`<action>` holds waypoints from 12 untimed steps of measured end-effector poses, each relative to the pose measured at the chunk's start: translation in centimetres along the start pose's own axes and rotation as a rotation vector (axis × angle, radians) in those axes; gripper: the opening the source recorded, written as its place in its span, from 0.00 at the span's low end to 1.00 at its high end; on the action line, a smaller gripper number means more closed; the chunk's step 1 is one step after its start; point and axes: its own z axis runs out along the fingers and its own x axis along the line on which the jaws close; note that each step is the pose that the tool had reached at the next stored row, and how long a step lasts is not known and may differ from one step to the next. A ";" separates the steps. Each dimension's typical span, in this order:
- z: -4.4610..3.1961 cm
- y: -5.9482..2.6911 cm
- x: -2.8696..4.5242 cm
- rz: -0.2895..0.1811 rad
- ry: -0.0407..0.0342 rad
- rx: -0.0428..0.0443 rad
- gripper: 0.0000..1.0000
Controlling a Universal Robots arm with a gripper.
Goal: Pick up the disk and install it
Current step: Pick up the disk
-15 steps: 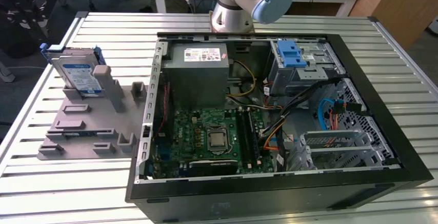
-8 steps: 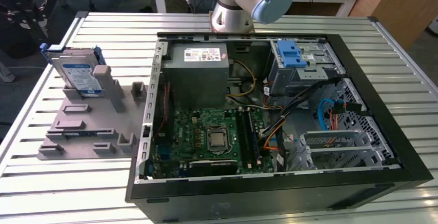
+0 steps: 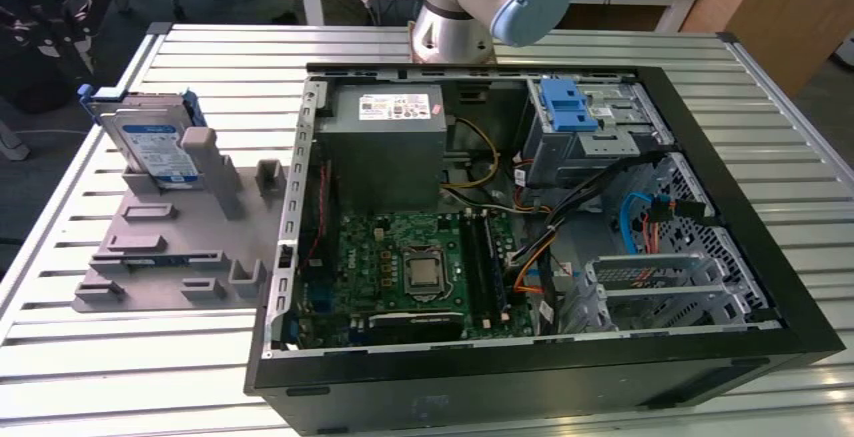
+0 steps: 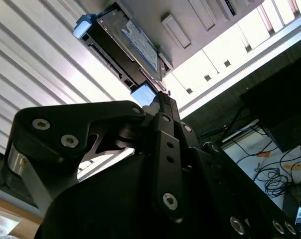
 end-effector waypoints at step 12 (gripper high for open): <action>0.02 0.00 0.00 -0.110 0.0045 0.0023 0.11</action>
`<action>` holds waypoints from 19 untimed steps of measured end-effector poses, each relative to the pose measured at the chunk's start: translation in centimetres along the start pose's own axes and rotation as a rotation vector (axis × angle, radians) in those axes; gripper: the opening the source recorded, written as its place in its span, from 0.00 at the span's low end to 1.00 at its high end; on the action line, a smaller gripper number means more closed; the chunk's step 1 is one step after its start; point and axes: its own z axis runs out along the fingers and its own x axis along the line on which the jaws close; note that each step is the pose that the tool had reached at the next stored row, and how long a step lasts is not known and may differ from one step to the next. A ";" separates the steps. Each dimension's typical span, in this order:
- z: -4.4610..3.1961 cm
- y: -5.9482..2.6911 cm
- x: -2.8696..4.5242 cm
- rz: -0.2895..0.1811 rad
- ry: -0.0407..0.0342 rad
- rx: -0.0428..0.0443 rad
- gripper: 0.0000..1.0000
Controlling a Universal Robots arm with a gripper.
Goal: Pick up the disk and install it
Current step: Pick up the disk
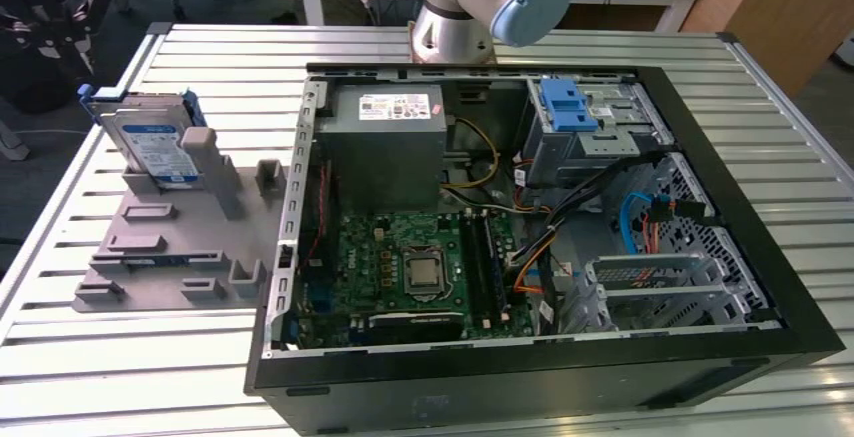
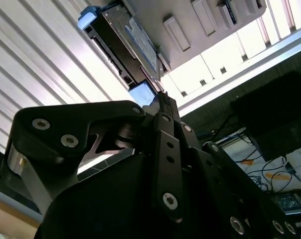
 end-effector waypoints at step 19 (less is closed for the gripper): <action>0.28 -0.01 -0.01 -0.282 0.0000 -0.0054 0.11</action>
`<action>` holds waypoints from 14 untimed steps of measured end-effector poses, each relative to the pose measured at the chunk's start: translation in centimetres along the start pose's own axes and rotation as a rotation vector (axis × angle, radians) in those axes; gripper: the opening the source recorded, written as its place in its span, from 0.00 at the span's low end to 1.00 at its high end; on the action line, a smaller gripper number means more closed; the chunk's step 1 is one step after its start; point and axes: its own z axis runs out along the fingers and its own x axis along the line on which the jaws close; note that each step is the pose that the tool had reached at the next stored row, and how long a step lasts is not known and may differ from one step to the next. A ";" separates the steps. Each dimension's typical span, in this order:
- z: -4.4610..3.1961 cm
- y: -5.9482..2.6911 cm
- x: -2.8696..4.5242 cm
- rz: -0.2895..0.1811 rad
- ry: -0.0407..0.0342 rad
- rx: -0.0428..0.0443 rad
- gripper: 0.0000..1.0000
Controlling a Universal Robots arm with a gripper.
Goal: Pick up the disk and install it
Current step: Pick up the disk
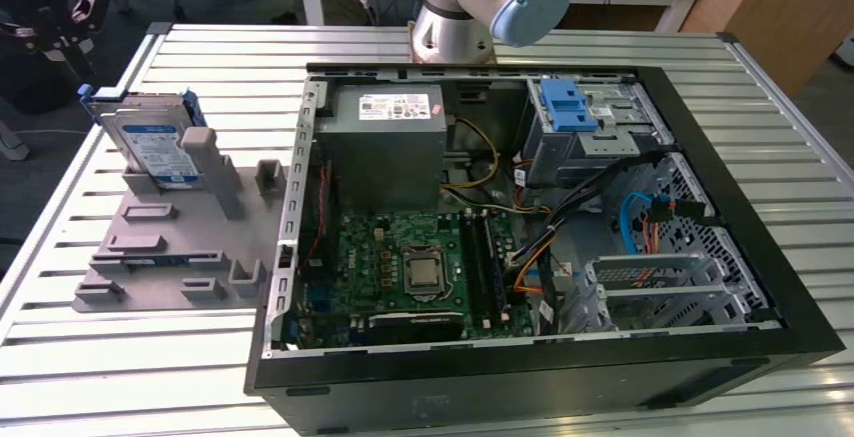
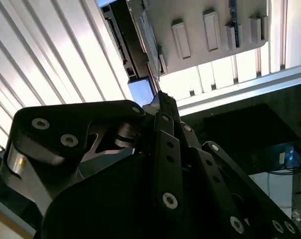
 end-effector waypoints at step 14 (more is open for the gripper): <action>0.39 -0.01 0.00 -0.244 0.0085 0.0023 0.11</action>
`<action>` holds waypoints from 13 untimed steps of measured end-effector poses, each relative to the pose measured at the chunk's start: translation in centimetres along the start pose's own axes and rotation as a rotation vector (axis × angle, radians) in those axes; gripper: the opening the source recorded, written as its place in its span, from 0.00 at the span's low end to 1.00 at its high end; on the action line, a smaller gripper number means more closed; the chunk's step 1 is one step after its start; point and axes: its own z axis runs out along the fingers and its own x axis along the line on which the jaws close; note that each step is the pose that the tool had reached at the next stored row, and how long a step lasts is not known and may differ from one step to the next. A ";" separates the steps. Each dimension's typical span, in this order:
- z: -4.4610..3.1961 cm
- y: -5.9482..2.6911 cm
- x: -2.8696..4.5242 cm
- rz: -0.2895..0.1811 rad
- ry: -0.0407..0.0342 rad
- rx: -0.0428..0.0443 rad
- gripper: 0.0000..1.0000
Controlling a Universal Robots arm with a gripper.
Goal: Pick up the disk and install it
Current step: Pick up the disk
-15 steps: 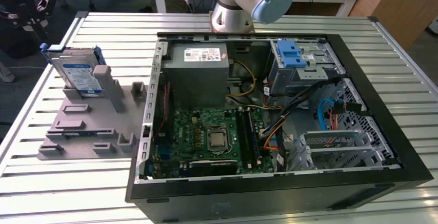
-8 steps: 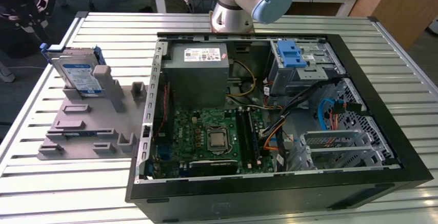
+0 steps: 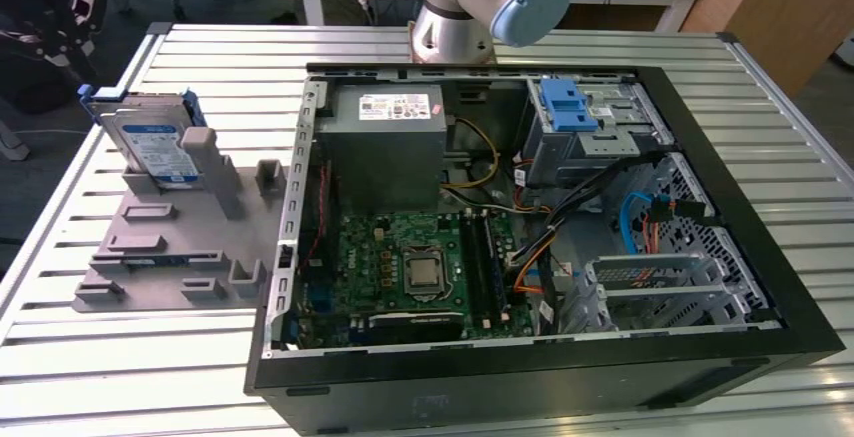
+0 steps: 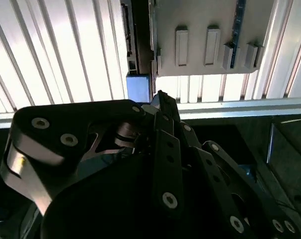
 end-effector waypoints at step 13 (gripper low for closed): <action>0.41 -0.02 0.00 -0.225 0.0100 0.0029 0.11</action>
